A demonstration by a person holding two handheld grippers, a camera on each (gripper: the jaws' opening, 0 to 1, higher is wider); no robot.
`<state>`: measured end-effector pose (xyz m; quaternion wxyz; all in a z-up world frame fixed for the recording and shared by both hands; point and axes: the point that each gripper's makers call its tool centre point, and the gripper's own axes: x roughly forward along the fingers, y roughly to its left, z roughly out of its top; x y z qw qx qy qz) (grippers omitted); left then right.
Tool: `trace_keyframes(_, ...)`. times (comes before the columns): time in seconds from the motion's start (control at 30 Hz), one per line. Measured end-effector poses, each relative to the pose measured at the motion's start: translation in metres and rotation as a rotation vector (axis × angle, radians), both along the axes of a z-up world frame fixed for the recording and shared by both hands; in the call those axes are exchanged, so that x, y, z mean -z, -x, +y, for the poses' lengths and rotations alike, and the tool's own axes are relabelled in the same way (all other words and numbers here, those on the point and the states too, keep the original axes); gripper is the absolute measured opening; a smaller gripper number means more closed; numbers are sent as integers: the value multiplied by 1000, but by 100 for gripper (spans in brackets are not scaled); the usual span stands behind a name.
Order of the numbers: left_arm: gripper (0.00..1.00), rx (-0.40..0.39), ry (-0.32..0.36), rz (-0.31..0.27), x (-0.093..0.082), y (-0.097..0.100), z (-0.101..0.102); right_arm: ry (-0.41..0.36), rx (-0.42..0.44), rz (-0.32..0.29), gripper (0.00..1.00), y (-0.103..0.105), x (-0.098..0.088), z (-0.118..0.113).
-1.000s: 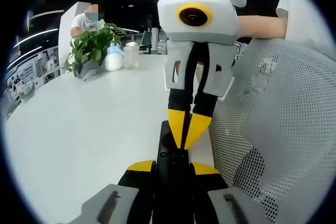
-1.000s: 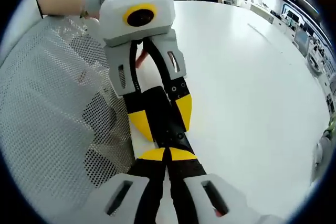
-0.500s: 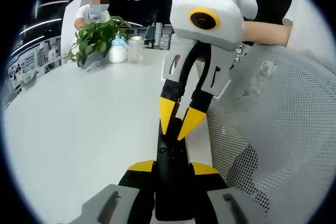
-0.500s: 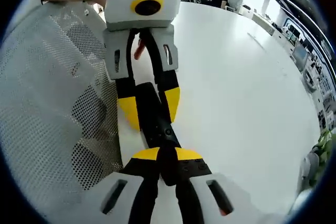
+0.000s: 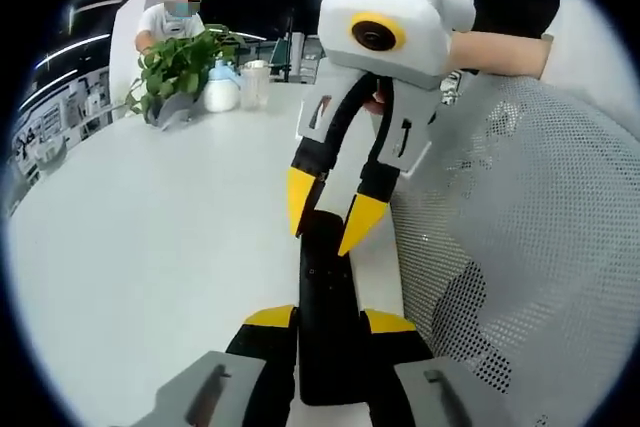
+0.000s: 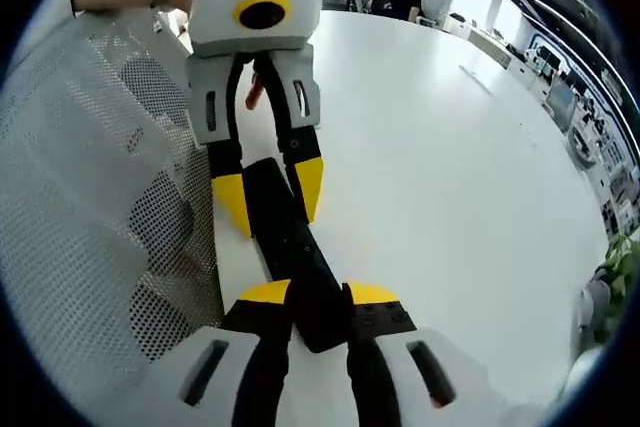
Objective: Press the specified remote control buttons in sequence, fully releasing each button before pressing the next.
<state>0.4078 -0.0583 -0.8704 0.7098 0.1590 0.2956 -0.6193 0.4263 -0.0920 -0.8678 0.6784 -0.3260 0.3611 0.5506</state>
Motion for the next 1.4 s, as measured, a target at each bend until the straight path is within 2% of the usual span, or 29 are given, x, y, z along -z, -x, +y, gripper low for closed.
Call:
trace_keyframes(0.07,25,1,-4,3,0,0,1,1,-9,-8,18,-1,0,0)
trace_keyframes(0.13,25,2,-6,9,0,1,3,-11,19,16,20,0,0,-1)
trace_keyframes(0.17,25,4,-8,11,0,2,4,-13,25,26,24,0,1,-2)
trace_keyframes(0.2,25,4,-10,12,0,1,4,2,28,60,34,5,6,-4)
trace_keyframes(0.23,25,3,-12,13,0,1,5,88,25,124,48,18,22,-16)
trace_keyframes(0.27,25,-5,-15,24,1,1,6,71,43,72,49,21,17,-20)
trace_keyframes(0.3,25,0,-18,18,1,2,7,98,28,55,46,25,10,-25)
trace_keyframes(0.33,25,5,-23,13,1,2,7,60,-23,60,44,26,7,-17)
trace_keyframes(0.37,25,9,-30,9,1,2,7,90,-38,54,42,13,13,-6)
trace_keyframes(0.4,25,15,-39,0,1,2,6,89,-70,53,41,14,13,-3)
trace_keyframes(0.5,25,45,-81,-35,2,3,6,86,-38,60,40,11,14,3)
trace_keyframes(0.57,25,31,-93,-52,4,-1,1,98,-34,55,40,11,13,4)
trace_keyframes(0.67,25,44,-148,-113,5,-5,-3,108,-31,63,40,11,13,5)
trace_keyframes(0.73,25,27,-176,-92,6,-6,-5,112,-39,65,40,11,14,5)
trace_keyframes(0.83,25,14,-162,-103,5,-10,-11,104,-48,64,41,11,14,6)
trace_keyframes(1.0,25,0,-151,-108,5,-14,-15,36,-30,57,41,9,13,10)
trace_keyframes(1.1,25,-6,-153,-108,4,-15,-17,27,-3,52,36,4,13,14)
trace_keyframes(1.17,25,-14,-154,-99,4,-16,-17,36,17,47,28,-1,13,14)
trace_keyframes(1.2,27,-23,-154,-100,4,-16,-17,45,15,68,28,1,13,15)
trace_keyframes(1.23,28,-31,-151,-97,4,-17,-16,53,-3,52,27,0,13,16)
trace_keyframes(1.4,29,-60,-143,-88,4,-21,-12,54,2,55,25,1,13,15)
